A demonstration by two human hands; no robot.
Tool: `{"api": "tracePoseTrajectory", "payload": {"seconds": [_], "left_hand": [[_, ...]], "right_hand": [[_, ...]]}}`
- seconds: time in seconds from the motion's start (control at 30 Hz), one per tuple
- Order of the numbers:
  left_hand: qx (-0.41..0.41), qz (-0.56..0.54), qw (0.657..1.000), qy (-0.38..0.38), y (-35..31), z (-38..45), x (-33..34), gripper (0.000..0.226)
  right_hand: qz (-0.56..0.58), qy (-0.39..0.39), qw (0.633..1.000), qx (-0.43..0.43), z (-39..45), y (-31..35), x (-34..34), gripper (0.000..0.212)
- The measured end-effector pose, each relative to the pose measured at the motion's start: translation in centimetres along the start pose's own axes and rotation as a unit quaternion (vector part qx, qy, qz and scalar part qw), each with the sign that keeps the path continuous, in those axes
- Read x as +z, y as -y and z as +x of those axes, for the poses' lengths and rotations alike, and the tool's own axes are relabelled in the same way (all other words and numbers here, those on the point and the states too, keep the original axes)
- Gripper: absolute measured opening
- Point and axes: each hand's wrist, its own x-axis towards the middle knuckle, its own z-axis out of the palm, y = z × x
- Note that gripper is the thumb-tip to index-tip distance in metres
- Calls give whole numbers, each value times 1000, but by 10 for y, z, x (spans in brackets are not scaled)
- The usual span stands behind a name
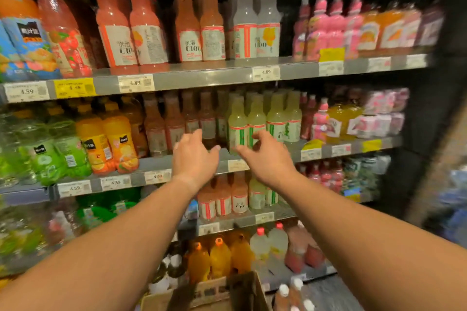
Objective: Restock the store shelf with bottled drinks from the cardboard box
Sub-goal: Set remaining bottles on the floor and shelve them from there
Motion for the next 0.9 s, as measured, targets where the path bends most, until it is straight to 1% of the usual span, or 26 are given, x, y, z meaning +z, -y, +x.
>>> {"api": "tracePoseTrajectory", "payload": {"seconds": [0.1,0.2,0.3,0.4,0.47,0.57,0.7,0.77,0.83,0.87,0.9], "left_hand": [[34,-20,999,19,-22,-30,9,63],[50,-44,997,47,-38,-60,33,60],[60,-40,994,80,-50,-87,71,56],[47,-23,991,124,-50,-114,120,58],[36,-16,987,159,-45,-135,156,55],[4,-4,976,218,-29,-171,216,57],[-28,-2,956,291,-11,-217,292,49],[-63,12,945,321,5,-239,334,55],[-60,8,937,345,14,-256,371,58],[-76,0,929,362,18,-262,386,50],[-91,8,919,383,21,-267,402,33]], "right_hand": [[1,-15,1000,10,-30,-25,-25,61],[-17,-8,999,30,-57,-61,-37,60],[-25,-5,998,52,-78,-107,-42,60],[-29,2,996,89,-99,-162,-35,57],[-39,19,993,114,-111,-201,-25,55],[-45,58,987,144,-132,-262,4,51],[-48,122,977,167,-151,-343,47,50],[-40,148,969,194,-158,-383,65,46],[-34,165,961,219,-162,-423,84,44],[-36,175,958,225,-165,-442,93,46],[-41,187,954,232,-169,-461,104,50]]}}
